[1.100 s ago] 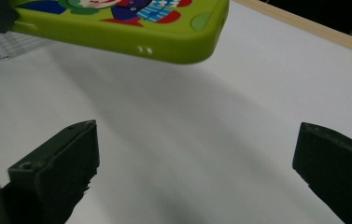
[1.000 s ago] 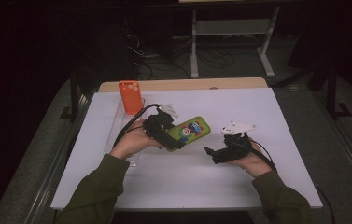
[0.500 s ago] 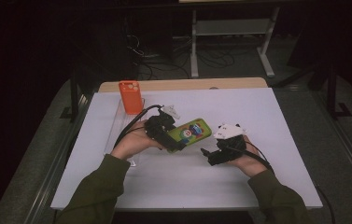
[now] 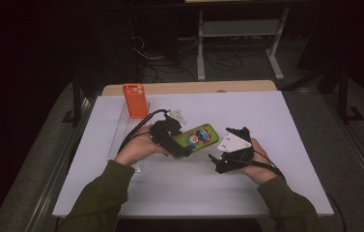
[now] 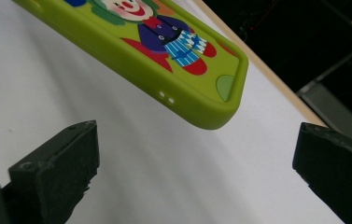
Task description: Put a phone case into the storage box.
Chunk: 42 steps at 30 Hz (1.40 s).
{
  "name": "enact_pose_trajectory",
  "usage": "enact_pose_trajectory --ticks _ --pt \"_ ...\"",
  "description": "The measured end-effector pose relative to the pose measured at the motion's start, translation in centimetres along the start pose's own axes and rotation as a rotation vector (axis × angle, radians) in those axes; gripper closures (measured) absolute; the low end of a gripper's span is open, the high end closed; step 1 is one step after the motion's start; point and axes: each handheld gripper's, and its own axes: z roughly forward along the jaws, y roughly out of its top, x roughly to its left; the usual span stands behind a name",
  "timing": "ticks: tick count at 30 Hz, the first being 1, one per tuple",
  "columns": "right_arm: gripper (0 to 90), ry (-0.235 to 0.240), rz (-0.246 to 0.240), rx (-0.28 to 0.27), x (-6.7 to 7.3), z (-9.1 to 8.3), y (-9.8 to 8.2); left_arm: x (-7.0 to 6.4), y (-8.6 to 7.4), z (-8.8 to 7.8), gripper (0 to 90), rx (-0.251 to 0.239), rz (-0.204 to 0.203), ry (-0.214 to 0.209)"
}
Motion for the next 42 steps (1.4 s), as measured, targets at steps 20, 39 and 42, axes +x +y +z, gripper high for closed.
enact_pose_trajectory --ticks 20,39,42 --pt "0.0 -0.168 -0.312 -0.012 2.0 -0.1 0.1 -0.2 0.0 0.1 16.2 0.008 -0.004 -0.005" --pt "0.1 -0.302 -0.632 -0.008 4.4 0.7 0.0 -0.3 0.0 0.3 16.1 0.017 0.000 -0.004" --pt "2.1 -0.330 -0.706 -0.008 4.9 1.0 0.0 -0.3 0.0 0.3 16.1 0.018 0.002 -0.005"
